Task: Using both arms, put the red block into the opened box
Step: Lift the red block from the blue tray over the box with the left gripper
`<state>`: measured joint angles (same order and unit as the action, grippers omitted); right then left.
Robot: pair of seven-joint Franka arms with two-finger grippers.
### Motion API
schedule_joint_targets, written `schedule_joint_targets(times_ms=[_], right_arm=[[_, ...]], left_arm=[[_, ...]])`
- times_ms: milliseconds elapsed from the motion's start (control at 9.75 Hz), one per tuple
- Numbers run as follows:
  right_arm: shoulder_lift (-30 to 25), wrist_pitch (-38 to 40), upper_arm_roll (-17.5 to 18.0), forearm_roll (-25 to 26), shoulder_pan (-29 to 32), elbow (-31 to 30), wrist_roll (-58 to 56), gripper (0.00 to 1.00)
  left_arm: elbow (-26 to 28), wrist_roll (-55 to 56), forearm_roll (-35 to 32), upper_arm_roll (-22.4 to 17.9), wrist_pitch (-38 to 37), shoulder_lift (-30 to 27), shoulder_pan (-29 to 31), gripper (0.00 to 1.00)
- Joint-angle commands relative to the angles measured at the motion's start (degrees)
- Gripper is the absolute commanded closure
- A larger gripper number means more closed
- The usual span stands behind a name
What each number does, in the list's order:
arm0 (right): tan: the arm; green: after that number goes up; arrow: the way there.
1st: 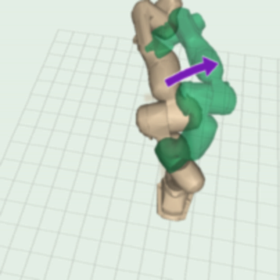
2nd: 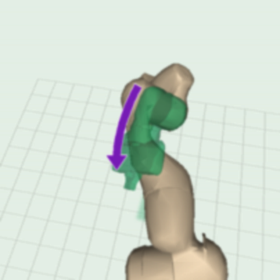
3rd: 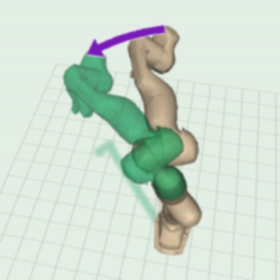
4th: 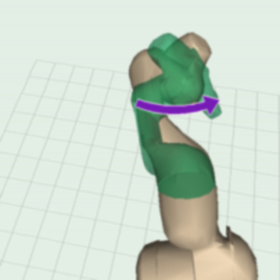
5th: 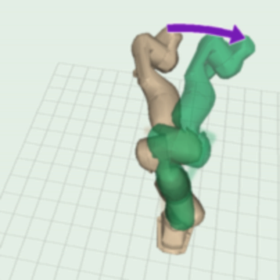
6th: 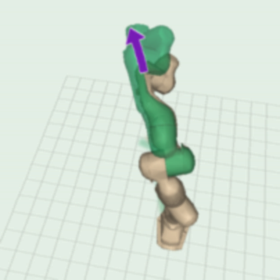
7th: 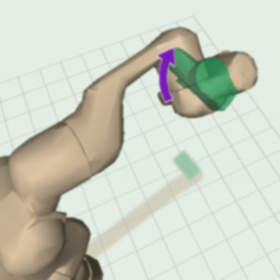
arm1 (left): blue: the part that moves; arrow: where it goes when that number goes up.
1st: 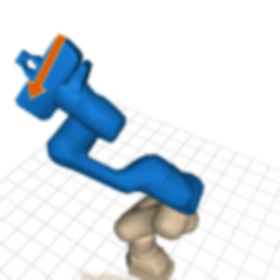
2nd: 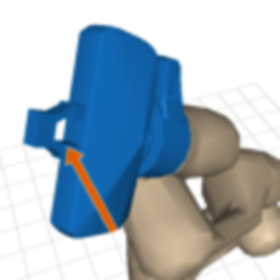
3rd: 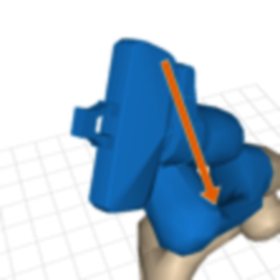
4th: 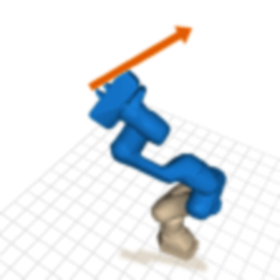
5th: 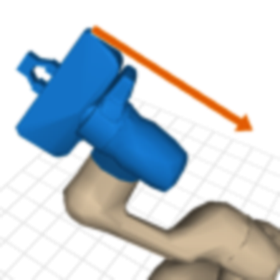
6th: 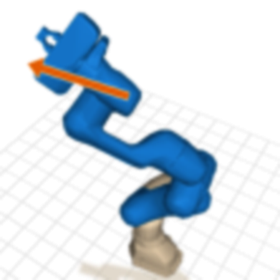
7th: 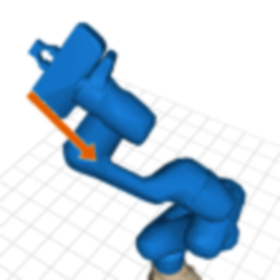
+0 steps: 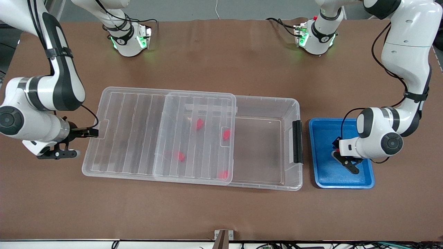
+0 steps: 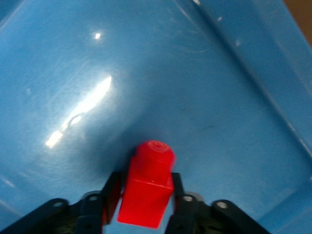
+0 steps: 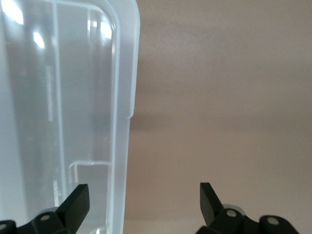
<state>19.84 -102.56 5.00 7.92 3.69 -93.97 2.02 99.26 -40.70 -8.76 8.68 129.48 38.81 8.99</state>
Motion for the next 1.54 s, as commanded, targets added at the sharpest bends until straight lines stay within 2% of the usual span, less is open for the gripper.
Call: schedule_joint_targets(times_ms=[0, 308, 513, 718, 923, 1026, 1333, 1436], right_arm=[[-3.0, 7.1, 0.4, 0.5, -1.0, 6.6, 6.2, 0.00], [-12.1, 7.5, 0.1, -1.9, -0.4, 6.3, 7.1, 0.00], [-18.5, 12.9, -1.9, -6.2, -0.3, 6.2, 6.9, 0.00], [-21.9, 16.1, -3.4, -7.0, -0.3, 6.4, 6.2, 0.00], [-21.3, 15.9, -6.7, -7.8, -0.2, 7.3, 6.9, 0.00], [-21.4, 16.2, -7.1, -7.8, -0.4, 7.2, 6.9, 0.00], [-21.5, 15.0, -7.1, -7.8, -0.4, 5.9, 4.6, 0.00], [-21.5, 13.6, -7.2, -7.9, -0.4, 5.6, 4.6, 0.00]], left_arm=[[-0.1, 0.3, -1.0, 0.5, 0.7, -0.6, 0.1, 1.00], [-2.9, 3.1, -0.3, 2.7, -6.2, -7.1, 0.2, 1.00], [-6.2, 11.9, -0.3, 7.2, -12.9, -10.5, 0.2, 1.00], [-11.3, 26.4, -0.3, 13.6, -18.9, -11.0, 0.1, 1.00], [-12.6, 43.9, -0.6, 20.1, -19.5, -10.4, -0.5, 1.00], [-12.6, 51.7, -0.7, 21.5, -19.3, -9.4, -2.3, 1.00], [-14.0, 70.9, -2.6, 20.9, -13.8, -4.6, -11.3, 1.00], [-13.8, 78.2, -7.4, 20.8, -11.0, -2.0, -13.3, 1.00]])
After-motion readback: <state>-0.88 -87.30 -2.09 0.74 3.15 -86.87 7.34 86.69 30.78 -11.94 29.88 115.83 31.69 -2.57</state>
